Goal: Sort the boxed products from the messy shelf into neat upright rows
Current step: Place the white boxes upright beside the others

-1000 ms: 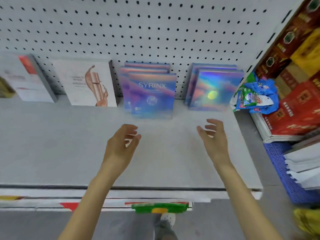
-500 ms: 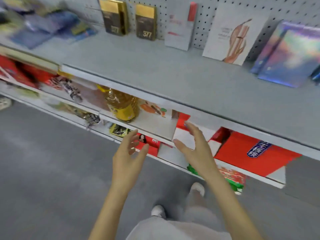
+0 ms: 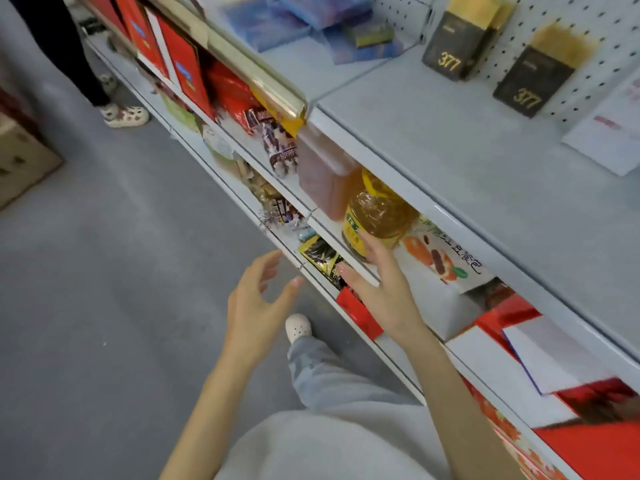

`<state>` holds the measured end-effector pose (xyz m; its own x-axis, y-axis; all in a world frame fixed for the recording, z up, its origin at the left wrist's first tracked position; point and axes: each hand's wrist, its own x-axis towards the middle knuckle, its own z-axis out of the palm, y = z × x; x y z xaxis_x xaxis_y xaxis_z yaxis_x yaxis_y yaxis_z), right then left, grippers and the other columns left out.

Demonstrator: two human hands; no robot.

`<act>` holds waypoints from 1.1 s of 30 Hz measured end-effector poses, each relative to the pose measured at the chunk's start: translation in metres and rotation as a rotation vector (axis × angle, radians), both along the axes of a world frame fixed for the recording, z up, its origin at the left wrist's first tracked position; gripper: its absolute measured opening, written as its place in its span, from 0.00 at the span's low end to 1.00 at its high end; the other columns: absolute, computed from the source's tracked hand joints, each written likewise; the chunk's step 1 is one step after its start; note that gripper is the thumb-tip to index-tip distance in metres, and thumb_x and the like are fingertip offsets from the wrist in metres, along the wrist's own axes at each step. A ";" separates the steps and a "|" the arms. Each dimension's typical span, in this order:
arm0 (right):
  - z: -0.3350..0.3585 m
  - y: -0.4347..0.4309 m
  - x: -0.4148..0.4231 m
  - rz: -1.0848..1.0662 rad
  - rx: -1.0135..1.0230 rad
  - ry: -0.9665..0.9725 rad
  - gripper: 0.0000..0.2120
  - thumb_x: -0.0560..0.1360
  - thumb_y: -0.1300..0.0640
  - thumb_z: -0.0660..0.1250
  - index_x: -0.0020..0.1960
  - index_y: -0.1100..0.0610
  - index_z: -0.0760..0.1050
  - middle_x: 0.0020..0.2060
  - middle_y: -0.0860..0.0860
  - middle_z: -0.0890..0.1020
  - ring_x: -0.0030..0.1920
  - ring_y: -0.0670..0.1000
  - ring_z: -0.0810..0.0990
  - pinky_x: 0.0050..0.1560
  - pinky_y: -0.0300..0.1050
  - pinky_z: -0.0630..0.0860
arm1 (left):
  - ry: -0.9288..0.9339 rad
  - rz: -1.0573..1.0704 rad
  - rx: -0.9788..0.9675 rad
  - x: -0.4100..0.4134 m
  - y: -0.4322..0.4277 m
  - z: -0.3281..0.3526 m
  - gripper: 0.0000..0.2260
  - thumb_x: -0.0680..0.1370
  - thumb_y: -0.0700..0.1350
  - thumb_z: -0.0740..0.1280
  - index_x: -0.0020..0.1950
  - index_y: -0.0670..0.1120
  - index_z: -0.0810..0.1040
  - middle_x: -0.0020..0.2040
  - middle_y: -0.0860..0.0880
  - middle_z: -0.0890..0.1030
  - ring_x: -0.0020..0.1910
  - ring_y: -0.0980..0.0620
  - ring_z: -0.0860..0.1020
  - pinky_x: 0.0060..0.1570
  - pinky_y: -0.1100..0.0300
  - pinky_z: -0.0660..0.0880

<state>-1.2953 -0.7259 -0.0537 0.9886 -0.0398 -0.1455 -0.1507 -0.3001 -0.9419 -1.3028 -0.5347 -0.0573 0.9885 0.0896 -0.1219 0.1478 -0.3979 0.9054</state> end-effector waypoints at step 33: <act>0.061 0.307 0.609 -0.511 -0.069 -0.136 0.22 0.76 0.53 0.70 0.67 0.48 0.68 0.63 0.47 0.73 0.57 0.44 0.74 0.51 0.30 0.68 | -0.079 -0.157 -0.070 0.650 0.358 0.052 0.16 0.75 0.42 0.71 0.58 0.57 0.74 0.55 0.55 0.79 0.56 0.54 0.78 0.57 0.56 0.74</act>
<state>-0.6858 -0.4191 0.0073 0.8504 -0.5261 0.0022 -0.1721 -0.2820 -0.9439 -0.6526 -0.1764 -0.0056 0.9964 -0.0728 -0.0440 0.0162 -0.3463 0.9380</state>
